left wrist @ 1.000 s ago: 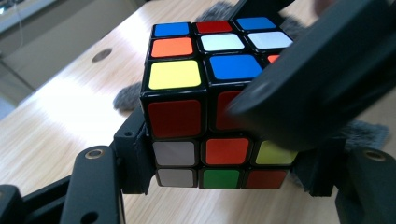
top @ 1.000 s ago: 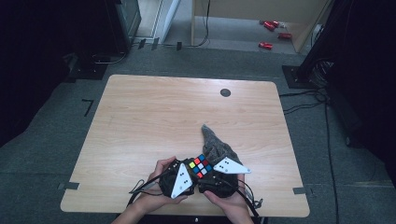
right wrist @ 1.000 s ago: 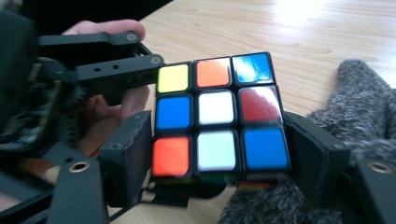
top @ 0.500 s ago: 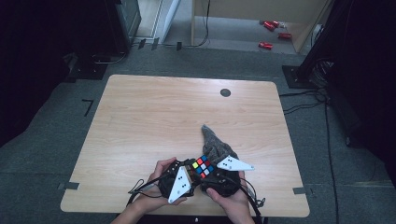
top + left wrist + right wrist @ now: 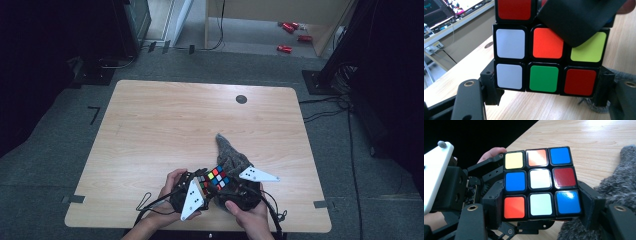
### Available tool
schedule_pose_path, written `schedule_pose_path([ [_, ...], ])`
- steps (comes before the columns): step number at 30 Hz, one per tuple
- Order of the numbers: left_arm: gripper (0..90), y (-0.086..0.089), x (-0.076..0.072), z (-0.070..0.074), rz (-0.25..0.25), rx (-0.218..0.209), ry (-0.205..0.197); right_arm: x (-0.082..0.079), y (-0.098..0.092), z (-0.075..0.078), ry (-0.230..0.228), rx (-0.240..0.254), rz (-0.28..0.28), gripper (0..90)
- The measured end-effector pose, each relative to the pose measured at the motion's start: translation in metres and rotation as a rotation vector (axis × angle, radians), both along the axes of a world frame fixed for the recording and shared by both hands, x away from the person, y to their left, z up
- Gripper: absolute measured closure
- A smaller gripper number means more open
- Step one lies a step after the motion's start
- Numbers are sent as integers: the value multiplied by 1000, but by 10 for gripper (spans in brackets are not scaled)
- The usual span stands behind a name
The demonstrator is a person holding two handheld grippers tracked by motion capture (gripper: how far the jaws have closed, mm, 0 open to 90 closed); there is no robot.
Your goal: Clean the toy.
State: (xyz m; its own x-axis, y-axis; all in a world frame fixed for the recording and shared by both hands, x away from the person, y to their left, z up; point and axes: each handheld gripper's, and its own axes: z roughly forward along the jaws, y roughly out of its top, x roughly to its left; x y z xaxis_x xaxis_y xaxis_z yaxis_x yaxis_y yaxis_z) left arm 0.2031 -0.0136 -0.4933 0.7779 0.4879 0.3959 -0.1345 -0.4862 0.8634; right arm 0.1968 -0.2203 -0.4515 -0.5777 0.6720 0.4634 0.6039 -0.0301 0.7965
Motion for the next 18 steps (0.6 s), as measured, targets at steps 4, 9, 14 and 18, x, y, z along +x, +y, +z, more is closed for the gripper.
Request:
schedule_pose_path([
  [4,330,0,-5,2,4,-26,-27,3,-6,-1,34,69,12,342],
  [9,336,1,-7,4,3,-40,-25,5,-9,-1,57,109,22,342],
  [14,346,2,-6,3,-4,-27,-23,8,-12,-4,88,142,32,341],
  [18,347,3,-5,3,-8,-15,-15,9,-11,-5,78,132,43,339],
])
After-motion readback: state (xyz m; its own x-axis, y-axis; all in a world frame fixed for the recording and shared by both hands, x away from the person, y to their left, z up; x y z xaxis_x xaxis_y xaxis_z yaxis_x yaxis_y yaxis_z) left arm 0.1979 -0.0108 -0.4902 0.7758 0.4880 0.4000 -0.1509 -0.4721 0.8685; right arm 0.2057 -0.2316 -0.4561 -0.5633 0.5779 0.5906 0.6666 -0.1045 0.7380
